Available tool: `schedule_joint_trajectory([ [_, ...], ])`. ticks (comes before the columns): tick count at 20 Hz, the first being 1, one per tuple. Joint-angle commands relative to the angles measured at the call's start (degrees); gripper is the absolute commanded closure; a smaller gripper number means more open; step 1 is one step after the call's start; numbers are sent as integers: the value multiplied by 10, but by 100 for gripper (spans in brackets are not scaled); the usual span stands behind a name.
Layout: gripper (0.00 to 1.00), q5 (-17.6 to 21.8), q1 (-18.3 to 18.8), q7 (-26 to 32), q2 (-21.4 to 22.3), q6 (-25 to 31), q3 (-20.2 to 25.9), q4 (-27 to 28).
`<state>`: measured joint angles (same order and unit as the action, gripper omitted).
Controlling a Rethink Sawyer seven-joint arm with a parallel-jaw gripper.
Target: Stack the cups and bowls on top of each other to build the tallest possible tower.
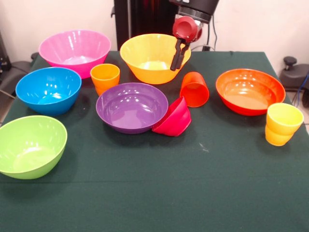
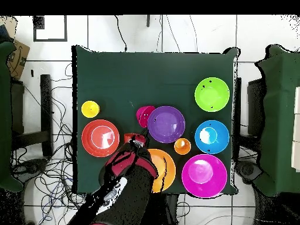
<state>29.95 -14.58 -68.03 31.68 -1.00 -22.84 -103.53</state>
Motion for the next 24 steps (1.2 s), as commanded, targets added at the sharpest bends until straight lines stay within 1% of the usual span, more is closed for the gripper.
schedule_joint_trajectory([
  [1, 0, -25, 35, -87, 7, 57, 105, 3],
  [4, 0, 0, 85, -59, 25, 55, 164, -14],
  [6, 0, 13, 91, -48, 21, 54, 171, -11],
  [8, 0, 14, 86, -55, 13, 43, 163, -6],
  [11, 0, 10, 95, -64, 8, 37, 169, -7],
  [14, 0, 3, 114, -68, 14, 44, 190, -15],
  [17, 0, -1, 121, -73, 15, 43, 197, -18],
  [20, 0, -3, 140, -88, 16, 21, 217, -30],
  [24, 0, -5, 170, -115, 24, -25, 253, -51],
])
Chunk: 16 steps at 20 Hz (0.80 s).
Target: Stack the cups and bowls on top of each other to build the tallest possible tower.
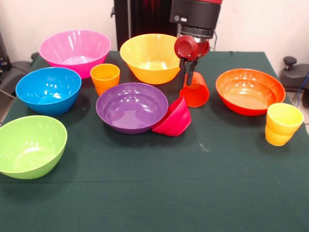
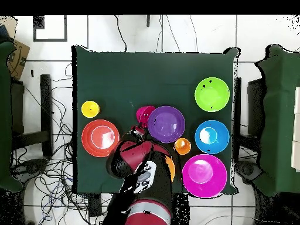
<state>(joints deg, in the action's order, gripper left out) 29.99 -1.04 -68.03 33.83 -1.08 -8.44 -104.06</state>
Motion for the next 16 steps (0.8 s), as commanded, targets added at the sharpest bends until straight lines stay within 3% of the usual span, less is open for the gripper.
schedule_joint_trajectory([
  [1, 0, -5, 38, -116, 3, -27, 113, -48],
  [10, 0, -8, 41, -125, 10, -65, 106, -58],
  [16, 0, -14, -5, -132, -1, -77, 45, -35],
])
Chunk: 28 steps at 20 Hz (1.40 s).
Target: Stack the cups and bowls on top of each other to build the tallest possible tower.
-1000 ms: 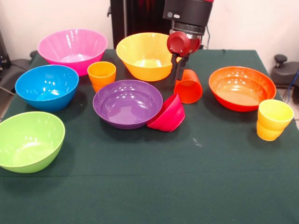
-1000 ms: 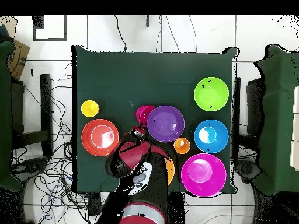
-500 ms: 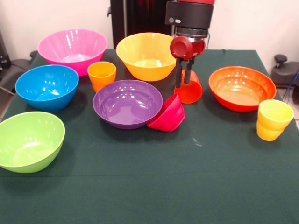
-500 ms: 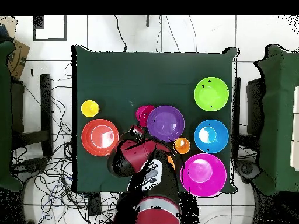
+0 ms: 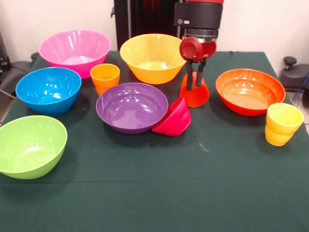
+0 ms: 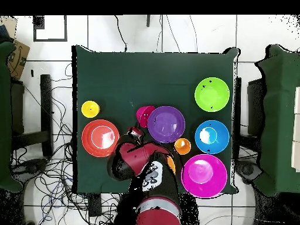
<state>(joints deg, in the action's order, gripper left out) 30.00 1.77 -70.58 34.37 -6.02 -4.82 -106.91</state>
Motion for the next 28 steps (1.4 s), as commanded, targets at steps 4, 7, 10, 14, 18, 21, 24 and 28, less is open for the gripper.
schedule_joint_trajectory([
  [4, 0, -19, -62, -114, -14, -34, -30, 8],
  [7, 0, -20, -74, -119, -20, -35, -47, 18],
  [10, 0, -15, -78, -119, -23, -33, -56, 23],
  [14, 0, -9, -81, -116, -28, -38, -67, 28],
  [18, 0, -11, -83, -117, -33, -40, -72, 32],
  [21, 0, -11, -82, -118, -41, -49, -74, 35],
  [24, 0, -10, -81, -118, -38, -45, -71, 33],
  [28, 0, -14, -62, -129, -38, -40, -43, 25],
])
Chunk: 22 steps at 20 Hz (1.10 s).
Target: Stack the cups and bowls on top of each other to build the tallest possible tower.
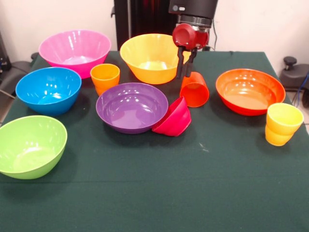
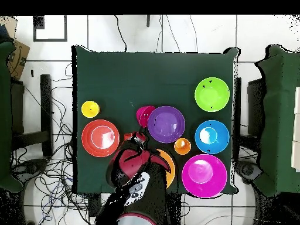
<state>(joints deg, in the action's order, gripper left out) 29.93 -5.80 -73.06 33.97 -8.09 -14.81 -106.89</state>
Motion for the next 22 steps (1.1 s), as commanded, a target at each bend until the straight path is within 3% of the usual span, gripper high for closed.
schedule_joint_trajectory([
  [1, 0, -14, 31, -110, -31, -12, 80, 18],
  [7, 0, -6, 97, -129, -11, -14, 171, -14],
  [12, 0, -7, 93, -148, -19, -64, 156, -11],
  [17, 0, -16, 101, -179, -21, -79, 160, -13],
  [22, 0, 12, 119, -199, -16, -92, 184, -21],
])
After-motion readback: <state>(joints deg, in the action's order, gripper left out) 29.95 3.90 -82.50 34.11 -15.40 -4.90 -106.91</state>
